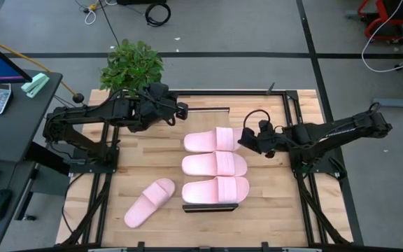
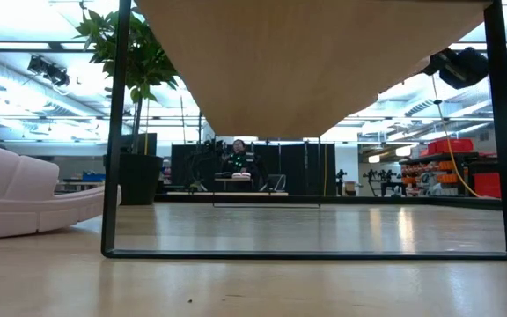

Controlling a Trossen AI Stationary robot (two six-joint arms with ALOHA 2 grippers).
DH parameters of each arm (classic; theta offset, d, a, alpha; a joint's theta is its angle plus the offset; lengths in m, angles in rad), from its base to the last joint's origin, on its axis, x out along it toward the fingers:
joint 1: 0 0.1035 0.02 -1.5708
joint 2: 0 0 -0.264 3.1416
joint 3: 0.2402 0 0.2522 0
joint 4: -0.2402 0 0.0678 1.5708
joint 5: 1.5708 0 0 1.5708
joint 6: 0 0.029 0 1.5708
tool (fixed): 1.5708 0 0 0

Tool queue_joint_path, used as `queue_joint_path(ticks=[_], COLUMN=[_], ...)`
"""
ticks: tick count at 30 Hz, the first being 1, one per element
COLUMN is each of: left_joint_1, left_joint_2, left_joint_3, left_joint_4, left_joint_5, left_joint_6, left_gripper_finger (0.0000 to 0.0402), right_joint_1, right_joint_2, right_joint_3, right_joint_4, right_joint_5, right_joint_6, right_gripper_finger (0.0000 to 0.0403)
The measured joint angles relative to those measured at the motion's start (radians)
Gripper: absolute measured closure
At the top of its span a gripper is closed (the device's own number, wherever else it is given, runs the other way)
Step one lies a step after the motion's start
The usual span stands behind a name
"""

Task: Pick and place slides into the shelf
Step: Put the pink slipper on the shelf

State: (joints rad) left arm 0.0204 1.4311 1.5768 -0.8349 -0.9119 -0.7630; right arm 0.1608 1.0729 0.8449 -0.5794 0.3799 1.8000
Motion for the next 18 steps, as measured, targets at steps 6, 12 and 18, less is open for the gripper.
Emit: queue_joint_path(ticks=[6, 12, 18], left_joint_1=[0.000, -0.004, -0.056], left_joint_2=[0.000, 0.004, 0.034], left_joint_3=[0.000, 0.000, 0.001], left_joint_4=[-0.003, -0.006, -0.073], left_joint_5=[0.002, 0.054, 0.064], left_joint_6=[-0.007, -0.011, -0.048], left_gripper_finger=[0.0324, 0.0330, 0.0331], right_joint_1=[0.000, -0.001, -0.001], right_joint_2=[-0.077, -0.211, -0.308], right_joint_3=[0.017, 0.018, 0.018], right_joint_4=[-0.075, -0.184, -0.274], right_joint_5=[-0.007, 0.011, 0.024], right_joint_6=[-0.096, -0.207, -0.313], right_gripper_finger=[0.0220, 0.0220, 0.0221])
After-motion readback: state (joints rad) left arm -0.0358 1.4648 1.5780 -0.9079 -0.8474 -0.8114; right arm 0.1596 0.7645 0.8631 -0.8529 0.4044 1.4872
